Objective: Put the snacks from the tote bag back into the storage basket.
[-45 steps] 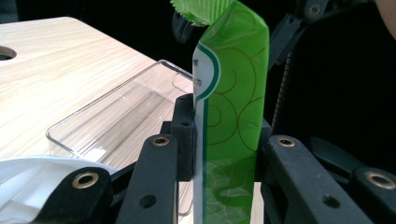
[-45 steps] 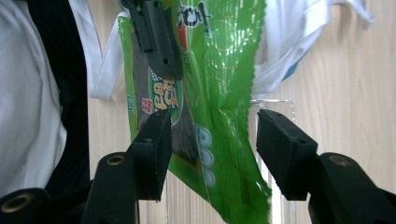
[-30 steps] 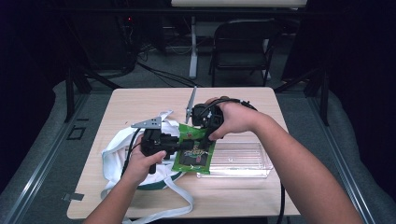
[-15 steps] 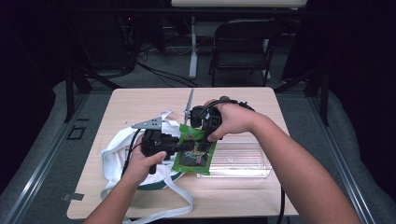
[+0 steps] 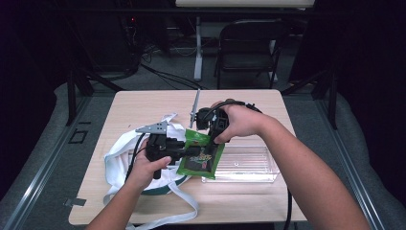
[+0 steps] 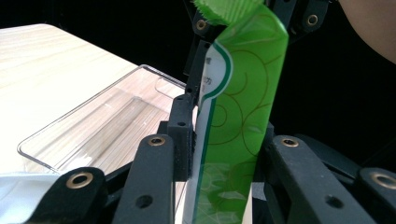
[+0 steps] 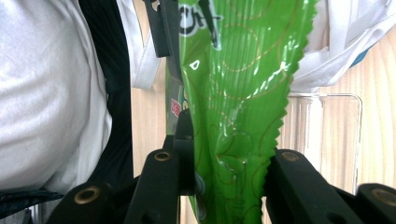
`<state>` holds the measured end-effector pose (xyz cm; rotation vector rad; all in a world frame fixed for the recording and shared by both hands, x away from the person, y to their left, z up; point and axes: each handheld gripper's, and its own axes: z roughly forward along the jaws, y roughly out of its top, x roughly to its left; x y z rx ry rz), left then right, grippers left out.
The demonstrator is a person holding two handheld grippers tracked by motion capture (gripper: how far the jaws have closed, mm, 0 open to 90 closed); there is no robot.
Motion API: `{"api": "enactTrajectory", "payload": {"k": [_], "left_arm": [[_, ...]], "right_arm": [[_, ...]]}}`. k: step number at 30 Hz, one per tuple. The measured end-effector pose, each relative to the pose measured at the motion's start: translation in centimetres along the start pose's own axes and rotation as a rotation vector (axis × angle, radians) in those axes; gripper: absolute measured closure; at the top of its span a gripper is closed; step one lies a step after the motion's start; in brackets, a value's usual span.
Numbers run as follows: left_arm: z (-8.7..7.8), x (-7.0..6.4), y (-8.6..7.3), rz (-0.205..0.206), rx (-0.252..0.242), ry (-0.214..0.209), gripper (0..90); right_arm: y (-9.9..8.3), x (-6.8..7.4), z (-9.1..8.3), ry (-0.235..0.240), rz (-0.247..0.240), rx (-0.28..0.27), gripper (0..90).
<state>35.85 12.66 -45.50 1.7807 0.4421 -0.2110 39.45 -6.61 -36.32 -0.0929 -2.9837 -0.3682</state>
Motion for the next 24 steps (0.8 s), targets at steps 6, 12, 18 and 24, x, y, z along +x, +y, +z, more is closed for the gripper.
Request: {"api": "enactTrajectory", "payload": {"k": [6, 12, 18, 24], "left_arm": [[0.07, -0.04, -0.02, -0.001, 0.005, -0.003, 69.2], [0.09, -0.12, -0.03, -0.003, 0.006, 0.006, 66.1], [-0.09, -0.06, 0.0, -0.014, -0.003, 0.015, 60.2], [-0.38, 0.06, 0.03, -0.014, -0.001, 0.034, 57.9]], "right_arm": [[-0.07, 0.02, -0.05, 0.009, 0.001, 0.004, 74.4], [-0.08, 0.14, -0.08, 0.007, 0.001, 0.009, 75.3], [-0.17, 0.15, -0.23, -0.002, -0.001, 0.032, 75.5], [-0.57, 0.01, -0.4, -0.016, 0.001, 0.037, 75.4]]}}
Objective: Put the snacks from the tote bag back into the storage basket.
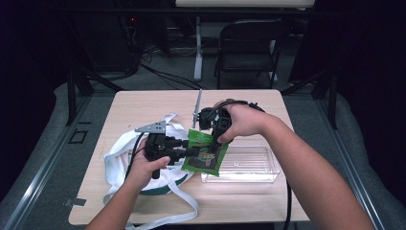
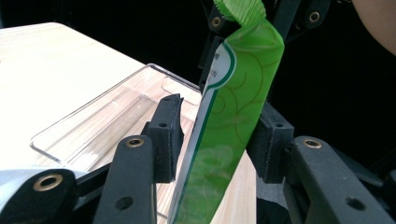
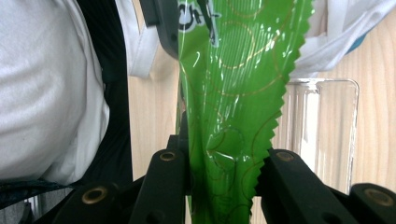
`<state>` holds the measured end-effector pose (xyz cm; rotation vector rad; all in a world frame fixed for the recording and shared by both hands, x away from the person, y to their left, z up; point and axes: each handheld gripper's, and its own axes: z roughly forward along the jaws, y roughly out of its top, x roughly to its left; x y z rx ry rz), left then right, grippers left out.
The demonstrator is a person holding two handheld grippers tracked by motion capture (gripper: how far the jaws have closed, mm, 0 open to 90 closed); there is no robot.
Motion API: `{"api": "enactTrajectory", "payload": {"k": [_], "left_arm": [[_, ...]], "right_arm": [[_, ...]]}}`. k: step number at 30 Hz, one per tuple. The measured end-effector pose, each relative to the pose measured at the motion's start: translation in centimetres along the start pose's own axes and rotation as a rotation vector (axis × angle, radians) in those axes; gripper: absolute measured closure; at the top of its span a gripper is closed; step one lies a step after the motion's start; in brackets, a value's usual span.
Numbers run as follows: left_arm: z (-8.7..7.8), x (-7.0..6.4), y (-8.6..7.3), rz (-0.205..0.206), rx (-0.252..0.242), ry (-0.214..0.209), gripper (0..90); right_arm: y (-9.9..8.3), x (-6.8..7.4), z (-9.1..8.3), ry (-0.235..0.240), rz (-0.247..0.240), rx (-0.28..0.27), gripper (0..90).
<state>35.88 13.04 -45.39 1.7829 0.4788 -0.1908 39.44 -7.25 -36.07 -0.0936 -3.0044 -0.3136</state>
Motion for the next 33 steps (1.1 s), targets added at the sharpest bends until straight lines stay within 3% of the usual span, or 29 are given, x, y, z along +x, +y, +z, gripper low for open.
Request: {"api": "enactTrajectory", "payload": {"k": [16, 33], "left_arm": [[-0.9, 0.5, 0.0, -0.011, -0.013, 0.034, 55.7], [-1.6, 1.0, 0.0, -0.025, -0.025, 0.057, 56.2]], "right_arm": [[-1.9, -0.4, -1.5, -0.052, 0.041, 0.016, 75.4], [-3.2, -1.0, -1.9, -0.085, 0.067, 0.038, 75.3]]}}
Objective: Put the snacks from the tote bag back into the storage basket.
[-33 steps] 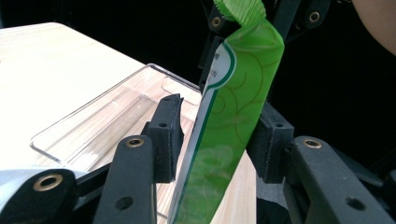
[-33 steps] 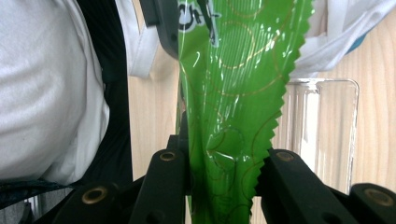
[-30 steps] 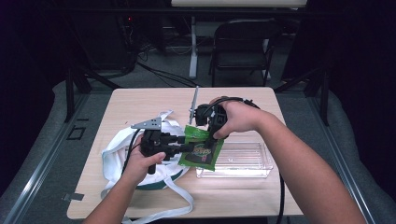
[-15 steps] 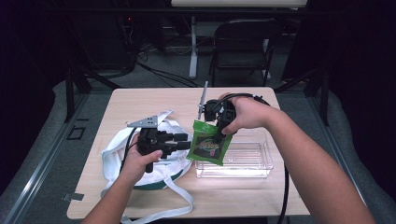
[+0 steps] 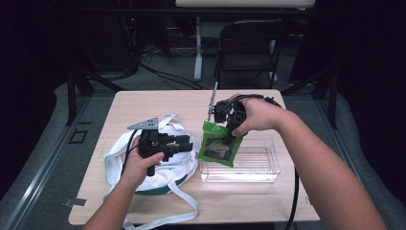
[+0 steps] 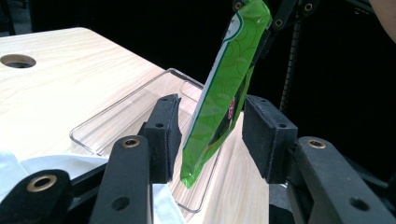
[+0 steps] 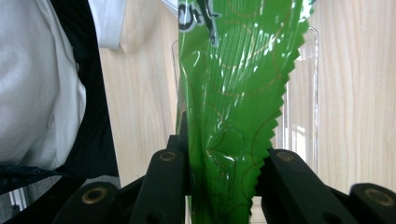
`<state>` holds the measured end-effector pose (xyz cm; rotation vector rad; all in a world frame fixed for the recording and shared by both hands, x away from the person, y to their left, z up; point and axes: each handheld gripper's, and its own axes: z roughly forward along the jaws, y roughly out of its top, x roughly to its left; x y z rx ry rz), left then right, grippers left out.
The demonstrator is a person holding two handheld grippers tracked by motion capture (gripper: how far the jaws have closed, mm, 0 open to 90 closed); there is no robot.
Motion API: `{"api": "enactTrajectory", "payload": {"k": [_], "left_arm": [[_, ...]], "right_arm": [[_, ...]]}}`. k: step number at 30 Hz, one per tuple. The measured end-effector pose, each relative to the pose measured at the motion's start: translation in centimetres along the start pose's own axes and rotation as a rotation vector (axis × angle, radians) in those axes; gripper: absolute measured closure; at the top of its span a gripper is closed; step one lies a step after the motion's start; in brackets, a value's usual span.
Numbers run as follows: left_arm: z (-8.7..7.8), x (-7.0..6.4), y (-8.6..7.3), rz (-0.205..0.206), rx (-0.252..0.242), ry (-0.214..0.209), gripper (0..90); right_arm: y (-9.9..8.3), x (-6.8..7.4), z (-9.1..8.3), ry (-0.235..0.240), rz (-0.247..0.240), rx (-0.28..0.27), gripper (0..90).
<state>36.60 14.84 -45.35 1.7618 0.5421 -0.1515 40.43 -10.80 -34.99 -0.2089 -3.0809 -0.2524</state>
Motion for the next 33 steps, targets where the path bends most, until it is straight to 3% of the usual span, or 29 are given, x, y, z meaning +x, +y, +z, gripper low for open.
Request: {"api": "enactTrajectory", "payload": {"k": [18, 33], "left_arm": [[-0.9, 0.8, -0.1, -0.019, -0.018, 0.04, 57.0], [-1.4, 1.4, -0.3, -0.03, -0.021, 0.059, 57.4]], "right_arm": [[-1.8, -1.5, 0.0, -0.072, 0.022, 0.038, 75.3], [-2.4, -2.7, 1.8, -0.094, 0.041, 0.071, 75.2]]}}
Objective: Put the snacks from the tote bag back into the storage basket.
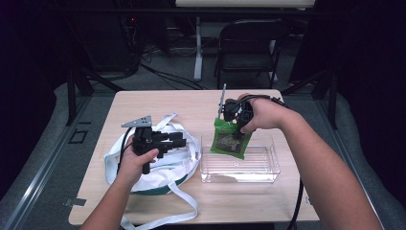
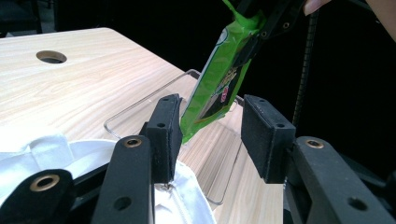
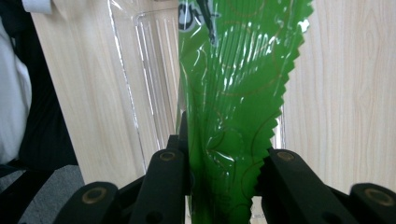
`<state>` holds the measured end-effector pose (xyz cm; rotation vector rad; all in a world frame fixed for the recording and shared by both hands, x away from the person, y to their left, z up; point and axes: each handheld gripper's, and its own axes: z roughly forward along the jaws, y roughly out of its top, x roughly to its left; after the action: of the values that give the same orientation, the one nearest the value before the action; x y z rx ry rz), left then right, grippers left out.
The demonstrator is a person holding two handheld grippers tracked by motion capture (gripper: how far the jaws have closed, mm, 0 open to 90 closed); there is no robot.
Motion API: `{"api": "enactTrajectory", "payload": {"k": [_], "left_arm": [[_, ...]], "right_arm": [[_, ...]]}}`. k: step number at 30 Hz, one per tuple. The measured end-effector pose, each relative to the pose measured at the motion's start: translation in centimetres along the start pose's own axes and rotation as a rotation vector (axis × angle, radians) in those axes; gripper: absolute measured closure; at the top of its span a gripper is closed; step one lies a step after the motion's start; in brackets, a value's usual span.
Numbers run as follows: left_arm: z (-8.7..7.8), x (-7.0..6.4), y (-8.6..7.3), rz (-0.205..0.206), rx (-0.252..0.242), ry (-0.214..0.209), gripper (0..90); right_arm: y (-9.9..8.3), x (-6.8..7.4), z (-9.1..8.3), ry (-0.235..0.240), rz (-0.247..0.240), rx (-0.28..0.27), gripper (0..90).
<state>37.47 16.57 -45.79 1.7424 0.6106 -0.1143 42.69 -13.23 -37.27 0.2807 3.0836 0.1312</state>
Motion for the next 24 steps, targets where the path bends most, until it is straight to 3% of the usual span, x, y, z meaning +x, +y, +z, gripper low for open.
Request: {"api": "enactTrajectory", "payload": {"k": [15, 18, 24], "left_arm": [[-0.2, 0.4, -0.1, -0.008, -0.004, 0.008, 57.7], [-0.3, 0.4, -0.1, -0.01, -0.006, 0.008, 57.7], [-0.4, 0.5, -0.1, -0.011, -0.006, 0.01, 57.9]], "right_arm": [[0.9, -1.0, 1.7, -0.034, -0.009, 0.026, 75.2], [1.2, -1.2, 2.4, -0.029, -0.007, 0.011, 75.2], [1.7, -1.7, 3.8, -0.042, -0.024, 0.038, 75.1]]}}
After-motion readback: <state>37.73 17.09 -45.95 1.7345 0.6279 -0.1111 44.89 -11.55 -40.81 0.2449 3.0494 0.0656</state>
